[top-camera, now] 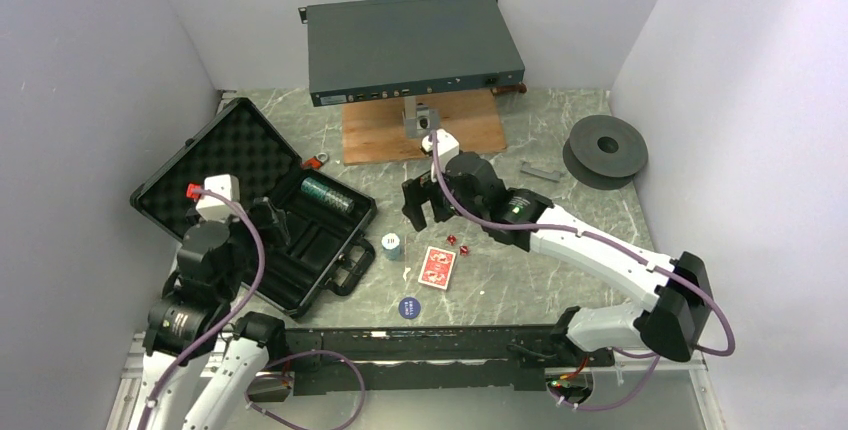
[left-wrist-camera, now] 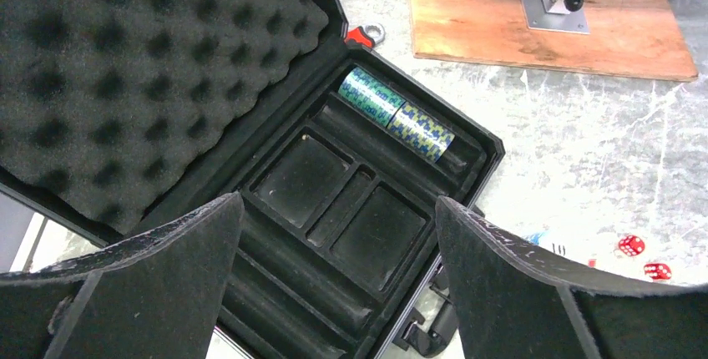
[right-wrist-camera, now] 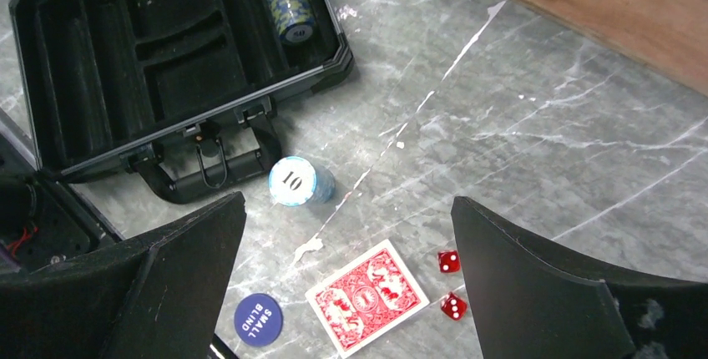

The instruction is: Pack up texas hold em set

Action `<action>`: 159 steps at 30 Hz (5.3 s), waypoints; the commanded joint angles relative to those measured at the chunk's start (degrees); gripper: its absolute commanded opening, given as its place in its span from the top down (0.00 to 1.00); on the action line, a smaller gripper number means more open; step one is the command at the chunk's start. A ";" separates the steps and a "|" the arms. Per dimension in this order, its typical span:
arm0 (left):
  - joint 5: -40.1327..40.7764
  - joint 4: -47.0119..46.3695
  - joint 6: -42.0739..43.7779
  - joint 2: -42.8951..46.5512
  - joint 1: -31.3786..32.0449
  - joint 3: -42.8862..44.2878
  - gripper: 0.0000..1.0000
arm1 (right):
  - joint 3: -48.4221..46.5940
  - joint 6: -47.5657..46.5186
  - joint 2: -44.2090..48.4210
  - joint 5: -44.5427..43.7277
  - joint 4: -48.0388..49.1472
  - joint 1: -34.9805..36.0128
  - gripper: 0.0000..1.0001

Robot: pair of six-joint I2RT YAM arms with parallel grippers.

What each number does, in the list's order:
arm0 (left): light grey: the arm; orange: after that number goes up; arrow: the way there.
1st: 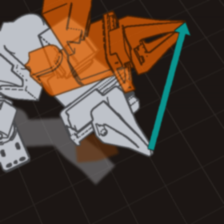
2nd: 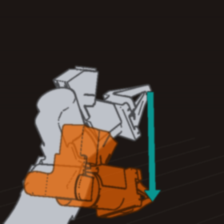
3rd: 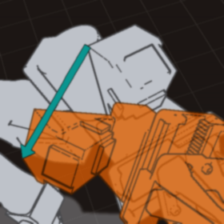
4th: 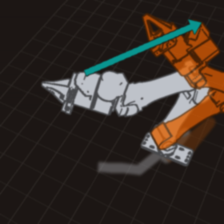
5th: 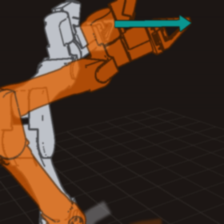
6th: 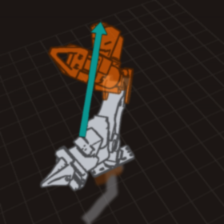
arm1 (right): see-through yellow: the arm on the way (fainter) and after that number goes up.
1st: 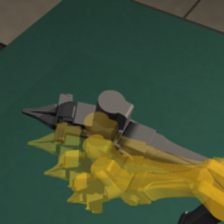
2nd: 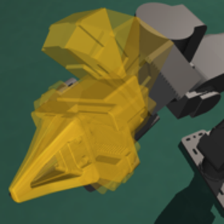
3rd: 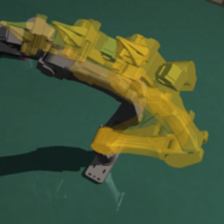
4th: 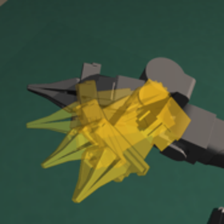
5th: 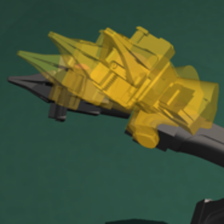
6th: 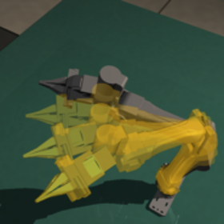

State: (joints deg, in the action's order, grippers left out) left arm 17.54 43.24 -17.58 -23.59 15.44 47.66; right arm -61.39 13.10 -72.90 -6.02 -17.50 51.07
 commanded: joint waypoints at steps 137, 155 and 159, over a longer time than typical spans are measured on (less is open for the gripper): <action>-6.58 -4.14 4.39 9.50 -0.15 -9.52 0.07 | -26.83 9.34 -27.40 0.15 -17.06 9.55 1.00; -59.13 -18.50 9.87 1.43 2.66 -12.28 0.13 | -25.04 -0.78 -14.66 31.03 -16.30 2.63 1.00; -68.52 -22.53 8.06 -0.13 2.79 -13.06 0.15 | -25.51 -3.26 -13.76 34.97 -18.51 2.63 1.00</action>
State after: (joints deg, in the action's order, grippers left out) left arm -35.29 28.34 -8.40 -22.65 17.91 35.05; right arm -84.58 13.76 -89.41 20.14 -36.82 53.19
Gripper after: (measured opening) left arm 0.853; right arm 0.444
